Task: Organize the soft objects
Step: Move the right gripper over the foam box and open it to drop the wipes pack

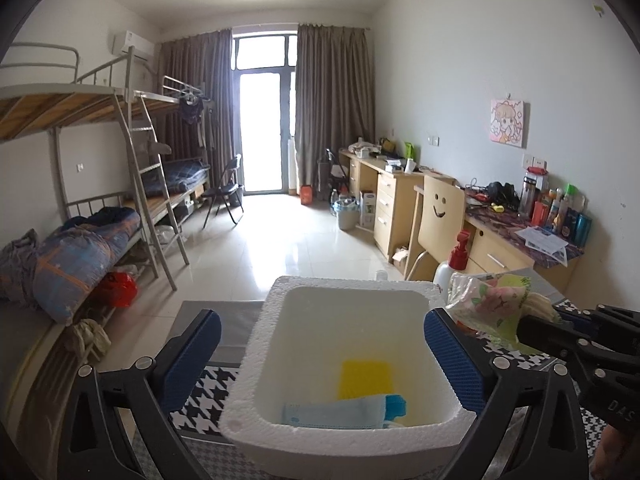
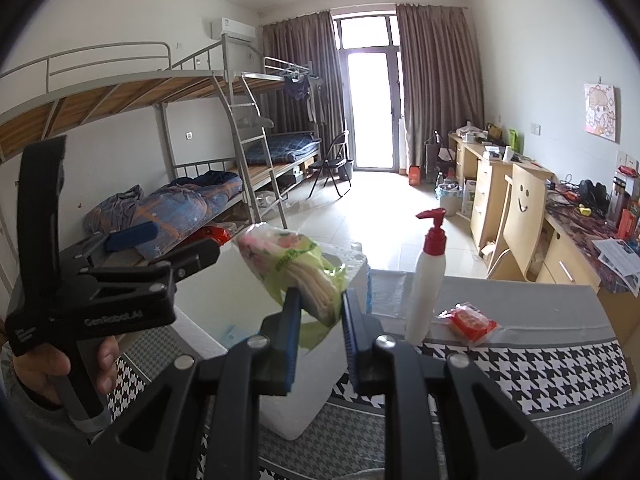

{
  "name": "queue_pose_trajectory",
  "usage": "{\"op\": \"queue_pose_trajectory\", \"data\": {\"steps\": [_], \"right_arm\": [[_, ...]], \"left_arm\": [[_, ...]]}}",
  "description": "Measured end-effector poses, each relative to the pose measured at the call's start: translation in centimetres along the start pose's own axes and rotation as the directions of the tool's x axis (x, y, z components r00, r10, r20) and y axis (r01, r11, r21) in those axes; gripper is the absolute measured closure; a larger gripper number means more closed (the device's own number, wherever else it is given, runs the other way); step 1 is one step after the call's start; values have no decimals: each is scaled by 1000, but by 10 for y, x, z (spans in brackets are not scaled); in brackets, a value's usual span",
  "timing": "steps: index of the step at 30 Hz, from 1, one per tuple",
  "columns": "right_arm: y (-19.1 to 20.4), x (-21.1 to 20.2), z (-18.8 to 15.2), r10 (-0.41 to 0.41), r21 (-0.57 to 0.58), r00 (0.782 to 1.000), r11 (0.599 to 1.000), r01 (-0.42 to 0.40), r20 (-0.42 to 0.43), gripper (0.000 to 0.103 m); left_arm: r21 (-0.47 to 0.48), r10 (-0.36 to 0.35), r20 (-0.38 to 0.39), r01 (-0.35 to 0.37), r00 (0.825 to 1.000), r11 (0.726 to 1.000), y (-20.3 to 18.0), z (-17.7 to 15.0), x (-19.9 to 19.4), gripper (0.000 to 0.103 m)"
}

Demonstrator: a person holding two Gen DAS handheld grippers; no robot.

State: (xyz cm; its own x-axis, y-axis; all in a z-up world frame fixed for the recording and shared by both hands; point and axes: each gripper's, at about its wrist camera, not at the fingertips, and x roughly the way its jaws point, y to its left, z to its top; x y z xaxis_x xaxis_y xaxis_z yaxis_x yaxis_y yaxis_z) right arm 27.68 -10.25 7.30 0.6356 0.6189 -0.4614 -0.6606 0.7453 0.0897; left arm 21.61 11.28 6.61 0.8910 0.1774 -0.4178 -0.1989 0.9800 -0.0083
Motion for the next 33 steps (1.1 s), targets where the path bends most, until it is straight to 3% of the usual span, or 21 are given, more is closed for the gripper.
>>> {"op": "queue_pose_trajectory", "data": {"steps": [33], "right_arm": [[27, 48, 8, 53, -32, 995, 998, -56, -81, 79]], "left_arm": [[-51, 105, 42, -103, 994, 993, 52, -21, -31, 1]]}}
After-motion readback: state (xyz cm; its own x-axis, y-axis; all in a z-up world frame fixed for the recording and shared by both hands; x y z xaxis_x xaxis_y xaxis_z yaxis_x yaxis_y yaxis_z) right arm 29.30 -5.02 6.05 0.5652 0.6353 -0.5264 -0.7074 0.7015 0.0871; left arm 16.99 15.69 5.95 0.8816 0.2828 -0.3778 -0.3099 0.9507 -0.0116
